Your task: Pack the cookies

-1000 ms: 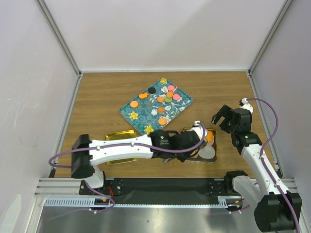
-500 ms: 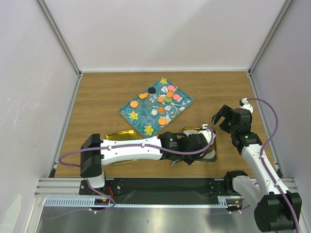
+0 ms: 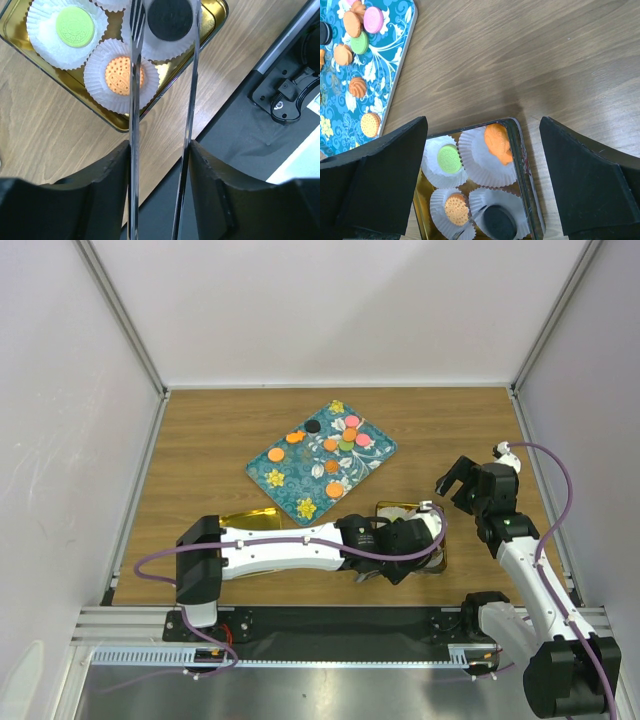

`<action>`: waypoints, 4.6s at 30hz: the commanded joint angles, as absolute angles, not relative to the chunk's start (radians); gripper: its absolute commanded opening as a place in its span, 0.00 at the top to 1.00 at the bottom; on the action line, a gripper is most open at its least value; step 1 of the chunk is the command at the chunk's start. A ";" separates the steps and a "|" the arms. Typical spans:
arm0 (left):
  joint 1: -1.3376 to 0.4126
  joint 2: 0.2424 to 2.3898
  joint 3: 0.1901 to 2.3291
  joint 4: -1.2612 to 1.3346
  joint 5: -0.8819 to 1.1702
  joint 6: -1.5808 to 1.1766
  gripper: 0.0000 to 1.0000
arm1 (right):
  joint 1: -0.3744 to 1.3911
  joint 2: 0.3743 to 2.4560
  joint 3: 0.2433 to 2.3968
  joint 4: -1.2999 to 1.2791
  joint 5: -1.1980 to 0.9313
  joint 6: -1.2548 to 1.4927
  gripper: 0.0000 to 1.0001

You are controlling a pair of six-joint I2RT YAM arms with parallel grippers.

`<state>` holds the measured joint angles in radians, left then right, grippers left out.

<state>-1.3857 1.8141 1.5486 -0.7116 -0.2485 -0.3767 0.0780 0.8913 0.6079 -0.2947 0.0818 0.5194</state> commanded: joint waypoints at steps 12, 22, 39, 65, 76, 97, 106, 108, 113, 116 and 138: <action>-1.390 1.770 1.563 -0.669 -0.275 -0.396 0.45 | 0.075 0.887 0.623 -0.279 0.080 0.509 0.00; -1.252 1.550 1.410 -0.672 -0.298 -0.407 0.46 | 0.075 0.887 0.624 -0.281 0.069 0.505 0.00; -0.223 1.482 1.301 -0.545 -0.158 -0.399 0.45 | 0.074 0.891 0.623 -0.272 0.023 0.506 0.00; 0.089 1.927 1.353 -0.497 -0.167 -0.399 0.37 | 0.072 0.916 0.621 -0.262 0.014 0.505 0.00; 0.091 1.904 1.407 -0.522 -0.163 -0.385 0.12 | 0.072 0.922 0.621 -0.262 0.011 0.505 0.01; -0.095 1.290 0.987 -0.469 -0.202 -0.520 0.11 | 0.078 0.911 0.626 -0.259 -0.050 0.479 0.00; -0.150 1.071 0.741 -0.463 -0.144 -0.514 0.14 | 0.169 0.916 0.643 -0.265 -0.002 0.439 0.03; -0.153 1.048 0.707 -0.503 -0.170 -0.514 0.16 | 0.169 0.922 0.644 -0.268 -0.002 0.439 0.03; -0.153 0.960 0.632 -0.552 -0.267 -0.618 0.22 | 0.170 0.925 0.653 -0.275 0.025 0.431 0.03; -0.153 0.928 0.566 -0.534 -0.290 -0.675 0.24 | 0.199 0.922 0.661 -0.278 0.020 0.419 0.03; -0.103 1.133 0.511 -0.410 -0.345 -0.750 0.53 | 0.278 0.977 0.681 -0.281 0.063 0.410 0.04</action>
<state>-0.1104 1.1141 0.4797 -0.4480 -0.3408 -0.7429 0.2729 0.9783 0.6468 -0.2935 0.0452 0.4244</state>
